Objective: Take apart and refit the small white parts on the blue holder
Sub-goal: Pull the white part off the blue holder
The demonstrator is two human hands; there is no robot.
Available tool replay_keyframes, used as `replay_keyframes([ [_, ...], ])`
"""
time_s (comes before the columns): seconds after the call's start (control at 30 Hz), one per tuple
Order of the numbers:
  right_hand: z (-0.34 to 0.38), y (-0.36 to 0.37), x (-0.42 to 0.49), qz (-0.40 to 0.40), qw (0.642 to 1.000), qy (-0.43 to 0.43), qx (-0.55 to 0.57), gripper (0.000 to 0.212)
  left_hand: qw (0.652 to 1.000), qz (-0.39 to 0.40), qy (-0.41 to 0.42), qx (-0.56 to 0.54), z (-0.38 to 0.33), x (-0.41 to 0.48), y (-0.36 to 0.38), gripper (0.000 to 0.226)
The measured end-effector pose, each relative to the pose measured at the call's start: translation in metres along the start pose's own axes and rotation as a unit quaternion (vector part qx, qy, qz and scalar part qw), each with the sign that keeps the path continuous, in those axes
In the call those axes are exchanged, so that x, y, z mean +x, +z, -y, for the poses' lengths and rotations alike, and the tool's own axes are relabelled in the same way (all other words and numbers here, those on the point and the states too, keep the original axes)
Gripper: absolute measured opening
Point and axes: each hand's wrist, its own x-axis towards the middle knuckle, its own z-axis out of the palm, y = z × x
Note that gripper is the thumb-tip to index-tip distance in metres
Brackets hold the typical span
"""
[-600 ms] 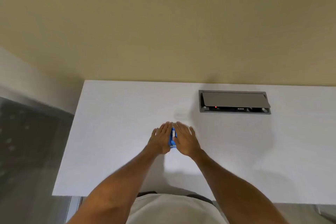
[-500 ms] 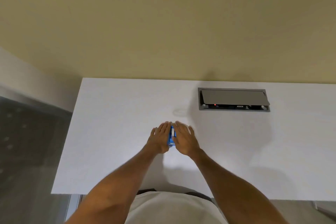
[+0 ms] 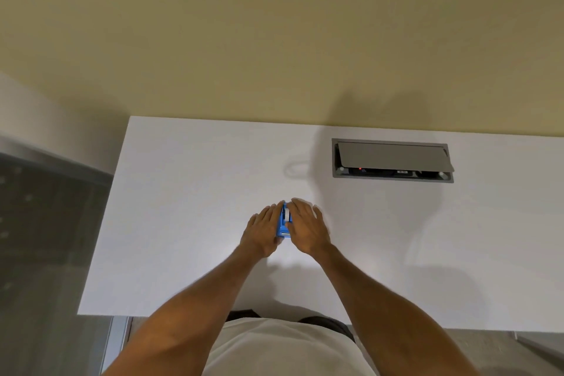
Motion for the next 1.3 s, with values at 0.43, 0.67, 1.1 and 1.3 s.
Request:
replay_keyframes([
  [0.43,0.006,-0.009,0.021,-0.004,0.999,0.016,-0.031,0.065,0.999,0.042,-0.008,0.024,0.008,0.008,0.0,0.1],
  [0.67,0.002,-0.014,0.026,-0.011,1.0,0.01,-0.017,0.056,0.998,0.047,-0.015,0.027,0.007,0.01,-0.002,0.102],
  [1.1,0.0,-0.015,0.024,-0.04,0.999,0.013,0.03,0.053,0.998,0.038,-0.04,0.043,0.002,0.01,-0.005,0.099],
  [1.3,-0.004,-0.01,0.019,-0.049,0.998,0.013,0.043,0.052,0.997,0.048,-0.038,0.047,0.0,0.011,-0.006,0.1],
])
